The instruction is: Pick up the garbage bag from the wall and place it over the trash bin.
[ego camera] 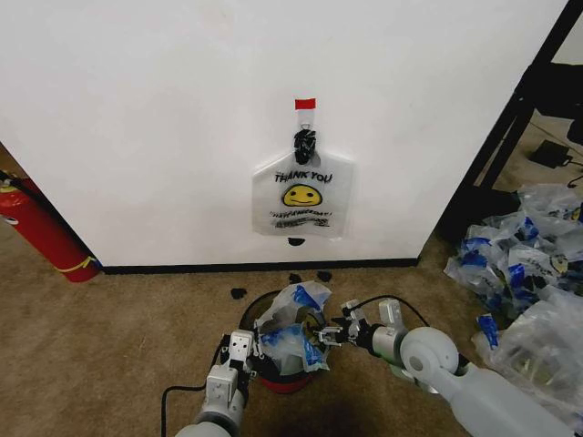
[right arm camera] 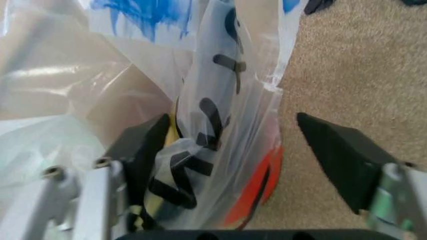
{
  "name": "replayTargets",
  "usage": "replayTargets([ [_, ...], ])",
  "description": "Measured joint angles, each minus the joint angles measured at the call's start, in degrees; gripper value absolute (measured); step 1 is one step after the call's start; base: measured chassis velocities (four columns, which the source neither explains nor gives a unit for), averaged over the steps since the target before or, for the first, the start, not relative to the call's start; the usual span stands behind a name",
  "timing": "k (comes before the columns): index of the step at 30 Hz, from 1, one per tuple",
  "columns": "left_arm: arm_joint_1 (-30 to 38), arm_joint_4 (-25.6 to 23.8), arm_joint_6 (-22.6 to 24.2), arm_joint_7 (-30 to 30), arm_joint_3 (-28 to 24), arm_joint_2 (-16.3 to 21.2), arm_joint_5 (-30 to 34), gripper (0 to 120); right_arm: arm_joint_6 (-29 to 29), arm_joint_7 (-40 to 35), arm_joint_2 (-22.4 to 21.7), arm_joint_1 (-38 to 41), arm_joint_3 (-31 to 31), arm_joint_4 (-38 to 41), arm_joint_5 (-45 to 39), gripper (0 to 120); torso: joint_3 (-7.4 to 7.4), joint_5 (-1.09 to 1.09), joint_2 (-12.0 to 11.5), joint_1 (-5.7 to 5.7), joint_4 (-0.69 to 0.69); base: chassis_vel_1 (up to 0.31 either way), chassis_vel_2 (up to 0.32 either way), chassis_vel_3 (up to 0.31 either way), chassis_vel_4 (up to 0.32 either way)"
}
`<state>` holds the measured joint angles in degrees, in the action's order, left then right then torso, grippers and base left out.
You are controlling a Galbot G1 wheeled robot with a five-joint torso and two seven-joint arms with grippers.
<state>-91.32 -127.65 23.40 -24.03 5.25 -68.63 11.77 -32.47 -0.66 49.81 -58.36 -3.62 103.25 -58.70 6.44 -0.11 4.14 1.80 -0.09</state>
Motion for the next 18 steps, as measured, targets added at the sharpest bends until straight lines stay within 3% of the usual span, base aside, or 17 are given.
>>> replayTargets([
  [18, -1.5, -0.8, -0.9, 0.4, -0.1, -1.0, -1.7, 0, 2.4, -7.9, 1.9, -3.4, 0.2, 5.0, -4.2, 11, 0.00, 0.00, 0.0, 0.00, 0.00, 0.000, 0.000, 0.000, 0.000],
])
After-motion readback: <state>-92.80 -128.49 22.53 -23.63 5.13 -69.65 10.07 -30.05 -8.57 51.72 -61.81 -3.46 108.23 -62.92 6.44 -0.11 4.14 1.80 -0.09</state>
